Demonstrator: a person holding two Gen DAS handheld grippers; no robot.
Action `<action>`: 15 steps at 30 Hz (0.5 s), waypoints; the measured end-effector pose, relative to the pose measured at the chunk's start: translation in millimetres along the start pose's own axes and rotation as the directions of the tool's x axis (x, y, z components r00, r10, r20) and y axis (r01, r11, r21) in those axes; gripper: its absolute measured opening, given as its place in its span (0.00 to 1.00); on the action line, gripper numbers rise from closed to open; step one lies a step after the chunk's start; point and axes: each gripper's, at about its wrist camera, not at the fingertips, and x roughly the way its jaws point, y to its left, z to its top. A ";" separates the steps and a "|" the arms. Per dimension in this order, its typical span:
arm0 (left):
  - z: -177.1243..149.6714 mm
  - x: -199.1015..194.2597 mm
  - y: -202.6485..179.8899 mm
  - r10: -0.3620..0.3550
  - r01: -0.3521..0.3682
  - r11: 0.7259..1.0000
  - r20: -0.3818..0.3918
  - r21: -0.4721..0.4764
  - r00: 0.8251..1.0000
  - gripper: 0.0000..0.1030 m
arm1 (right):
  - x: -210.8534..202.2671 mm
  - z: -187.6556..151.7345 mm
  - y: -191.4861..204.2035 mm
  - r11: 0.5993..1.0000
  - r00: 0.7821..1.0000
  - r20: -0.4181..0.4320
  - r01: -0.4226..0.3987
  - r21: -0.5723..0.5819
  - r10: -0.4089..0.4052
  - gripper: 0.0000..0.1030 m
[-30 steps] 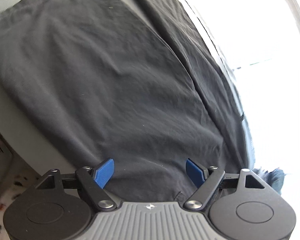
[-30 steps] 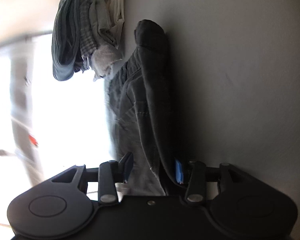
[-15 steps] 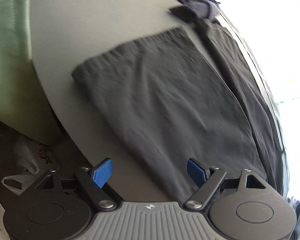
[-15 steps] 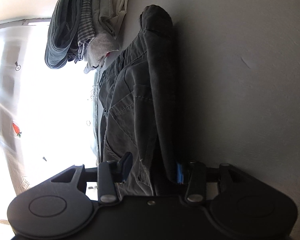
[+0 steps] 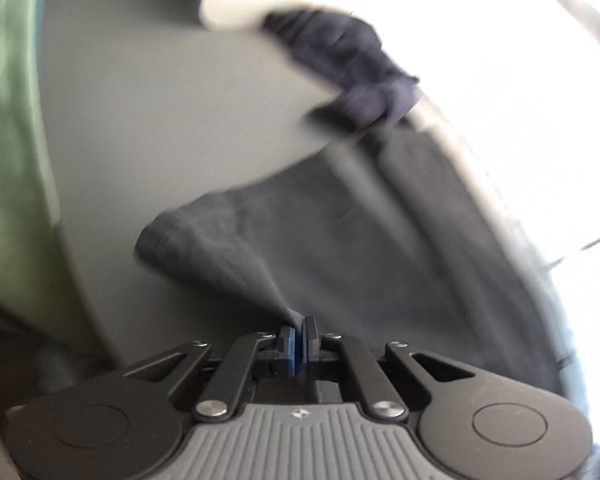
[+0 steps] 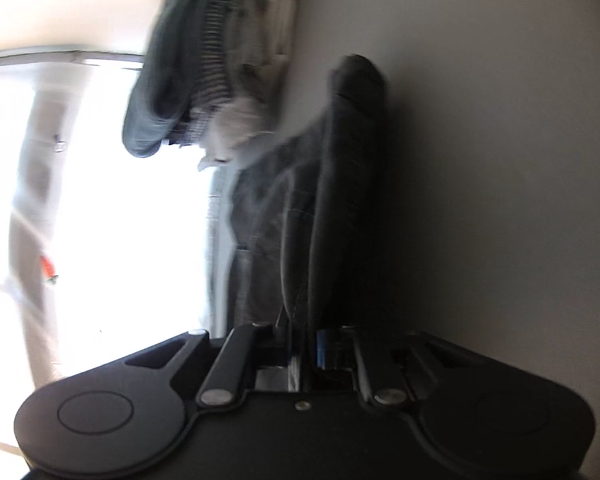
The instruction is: Fold clothes
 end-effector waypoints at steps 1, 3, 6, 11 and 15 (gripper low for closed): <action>7.9 -9.9 -10.7 -0.032 0.032 0.999 0.029 -0.005 0.999 0.03 | -1.5 1.4 9.8 1.000 1.000 0.003 -0.017 -0.003 0.017 0.10; 25.1 -31.0 -28.7 -0.113 0.117 0.992 0.075 -0.051 0.991 0.02 | -6.2 1.3 29.6 0.996 0.996 0.018 -0.089 0.011 0.089 0.09; 51.0 -69.1 -47.5 -0.264 0.273 0.960 0.122 -0.062 0.957 0.02 | -14.6 2.7 60.9 0.979 0.978 0.048 -0.202 0.017 0.201 0.09; 70.5 -89.3 -70.2 -0.304 0.306 0.952 0.166 0.017 0.938 0.03 | -26.4 12.8 96.9 0.956 0.954 0.072 -0.285 -0.076 0.290 0.09; 64.1 -49.5 -79.3 -0.205 0.206 0.979 0.113 0.007 0.972 0.02 | -26.6 3.0 104.4 0.953 0.984 0.070 -0.136 -0.272 0.161 0.09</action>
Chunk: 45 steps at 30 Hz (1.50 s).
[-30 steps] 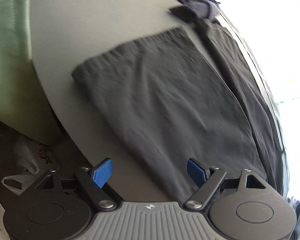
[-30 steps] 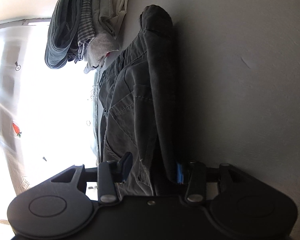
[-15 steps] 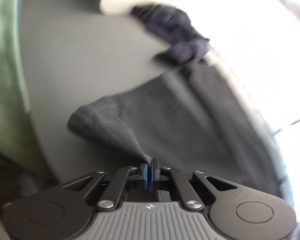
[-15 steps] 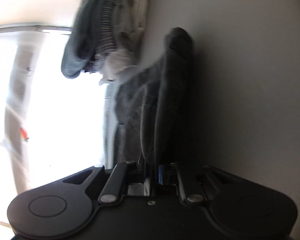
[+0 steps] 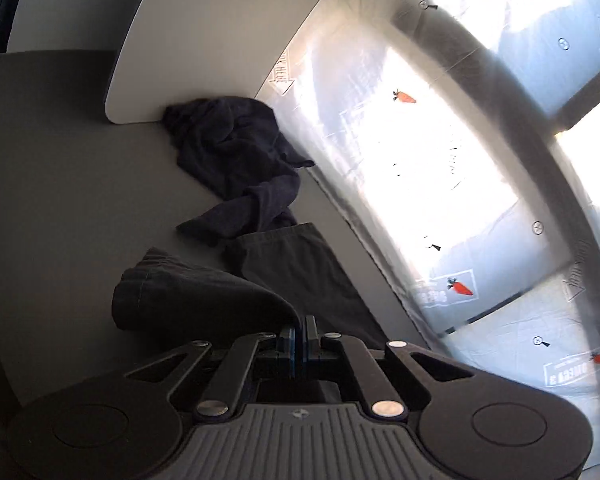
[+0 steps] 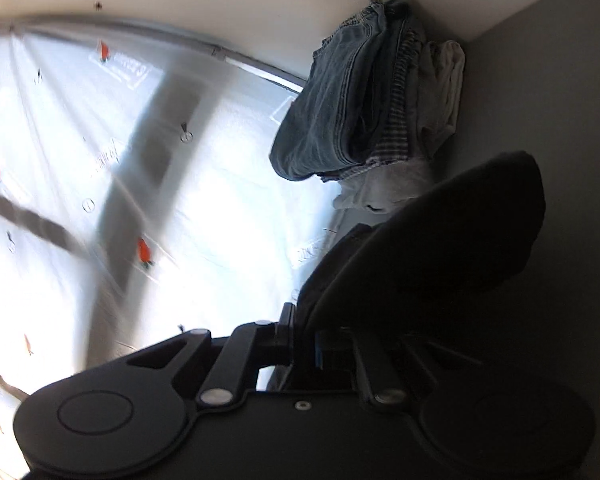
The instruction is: Fold clothes
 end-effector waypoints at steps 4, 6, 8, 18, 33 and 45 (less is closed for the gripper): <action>-1.0 41.3 -16.4 0.019 -0.018 0.998 -0.027 0.056 0.999 0.02 | 17.1 -9.7 -6.3 0.998 0.998 -0.003 0.065 0.028 -0.065 0.09; 4.1 63.7 -32.7 0.031 -0.028 0.993 -0.022 0.117 0.999 0.02 | 27.2 -14.0 0.7 0.994 0.995 -0.003 0.104 -0.024 -0.104 0.09; 14.2 92.3 -51.2 0.026 -0.023 0.988 -0.018 0.153 0.999 0.02 | 47.6 -11.2 11.8 0.991 0.993 -0.002 0.115 -0.066 -0.115 0.09; 63.5 317.6 -158.3 0.071 -0.056 0.965 -0.047 0.257 0.996 0.09 | 245.9 -18.0 88.9 0.924 0.964 -0.067 0.227 -0.308 -0.259 0.12; -75.1 313.9 -106.5 0.307 -0.132 0.836 -0.255 0.533 0.917 0.48 | 183.4 -72.2 29.4 0.854 0.906 -0.017 0.393 -0.342 -0.424 0.57; -116.1 316.4 -117.2 0.399 -0.139 0.714 -0.235 0.686 0.886 0.83 | 184.4 -44.6 -28.9 0.882 0.885 -0.022 0.462 -0.089 -0.465 0.83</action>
